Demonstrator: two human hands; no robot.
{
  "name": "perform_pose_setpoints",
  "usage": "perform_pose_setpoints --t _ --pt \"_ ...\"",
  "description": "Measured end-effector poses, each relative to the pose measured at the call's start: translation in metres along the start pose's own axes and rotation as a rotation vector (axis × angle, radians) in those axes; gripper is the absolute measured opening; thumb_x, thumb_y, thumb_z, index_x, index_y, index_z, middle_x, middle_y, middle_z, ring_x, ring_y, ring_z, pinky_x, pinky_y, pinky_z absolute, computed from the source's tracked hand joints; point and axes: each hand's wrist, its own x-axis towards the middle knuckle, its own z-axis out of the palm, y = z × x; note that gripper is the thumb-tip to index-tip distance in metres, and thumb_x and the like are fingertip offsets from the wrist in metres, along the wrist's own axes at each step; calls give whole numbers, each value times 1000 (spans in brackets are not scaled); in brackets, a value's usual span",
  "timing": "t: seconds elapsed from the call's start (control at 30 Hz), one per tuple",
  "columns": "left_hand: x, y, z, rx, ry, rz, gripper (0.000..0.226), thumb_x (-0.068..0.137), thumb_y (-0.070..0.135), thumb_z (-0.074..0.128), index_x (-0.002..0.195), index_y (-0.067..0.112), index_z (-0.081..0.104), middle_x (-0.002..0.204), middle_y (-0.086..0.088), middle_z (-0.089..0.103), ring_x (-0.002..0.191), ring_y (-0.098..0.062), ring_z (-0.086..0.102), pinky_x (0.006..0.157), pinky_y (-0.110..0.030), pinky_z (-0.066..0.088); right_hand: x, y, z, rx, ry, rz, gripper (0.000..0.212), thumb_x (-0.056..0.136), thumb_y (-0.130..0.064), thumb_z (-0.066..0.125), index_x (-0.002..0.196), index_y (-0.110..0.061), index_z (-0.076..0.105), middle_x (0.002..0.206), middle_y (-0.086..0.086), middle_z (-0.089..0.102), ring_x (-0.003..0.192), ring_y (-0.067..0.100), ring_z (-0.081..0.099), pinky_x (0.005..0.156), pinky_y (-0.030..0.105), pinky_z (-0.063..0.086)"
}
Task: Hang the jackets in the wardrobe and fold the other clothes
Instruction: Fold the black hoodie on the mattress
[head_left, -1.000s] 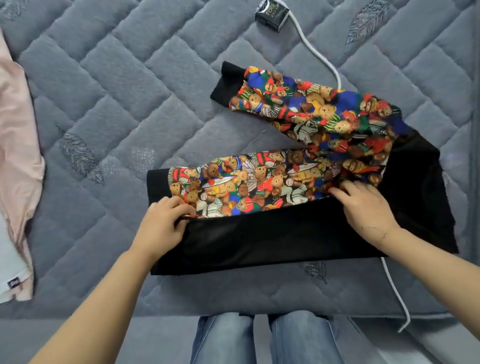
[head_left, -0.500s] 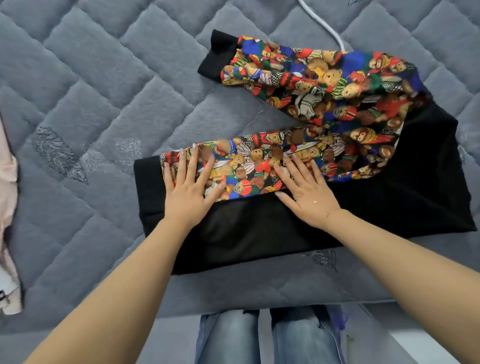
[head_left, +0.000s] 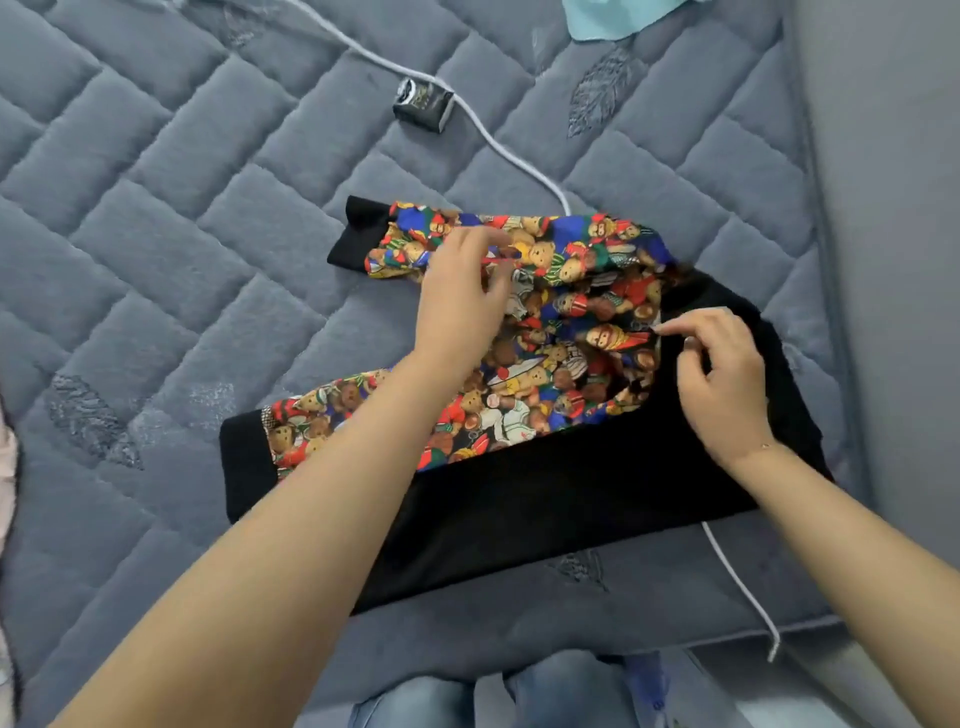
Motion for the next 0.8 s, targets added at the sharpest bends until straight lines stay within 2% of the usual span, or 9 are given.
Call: perform_pose_setpoints --t 0.1,0.2,0.27,0.33,0.4,0.47,0.57,0.63,0.8 --pt "58 21 31 243 -237 83 41 96 42 55 130 21 56 135 -1 57 133 -23 44 110 -43 31 39 46 -15 35 15 130 38 80 14 47 108 -4 65 108 16 55 104 31 55 95 38 46" --pt "92 22 49 475 -551 22 57 90 62 52 135 27 51 137 1 57 137 -21 41 118 -53 6 70 89 -15 -47 -247 244 41 88 -8 64 128 -7 57 127 17 52 120 35 50 107 42 38" --pt "93 26 49 515 -674 13 46 89 59 57 113 19 62 106 -5 67 113 -28 58 111 -45 27 80 113 -10 -190 -413 298 46 89 -30 68 131 -14 56 130 15 55 124 34 47 106 41 36" --pt "85 33 42 434 -729 -5 35 91 47 62 90 12 61 77 -8 62 85 -33 62 81 -36 45 84 128 -8 -263 -459 313 40 88 -42 66 119 -16 63 119 14 61 116 34 52 95 39 39" --pt "69 43 35 263 -779 -93 19 92 34 65 95 16 64 82 -9 66 80 -32 63 75 -37 52 87 137 -8 -190 -431 357 29 87 -42 68 98 -16 63 103 11 65 103 34 59 83 40 44" --pt "41 55 33 87 -854 -217 20 93 27 65 113 26 65 109 -3 70 99 -27 66 90 -37 53 92 144 -10 -150 -376 409 24 85 -36 72 87 -18 56 94 10 63 95 34 61 76 40 46" --pt "-25 70 52 48 -1055 -203 47 94 18 62 139 26 53 137 15 53 121 2 49 101 -7 33 104 160 -11 -103 -267 496 18 82 -14 72 96 -10 60 107 20 63 101 36 59 79 38 45" --pt "-69 74 79 114 -1203 -175 50 97 23 57 145 28 45 145 11 48 129 -3 44 102 -10 29 108 171 -14 -55 -213 574 23 82 -1 63 105 -3 62 115 23 61 106 36 59 86 36 44" --pt "-127 78 139 126 -1336 -256 55 104 25 42 151 45 22 148 -6 45 122 -28 51 95 -31 39 96 171 -33 -34 7 587 23 86 -5 59 108 -5 63 116 19 57 106 35 57 97 39 42"
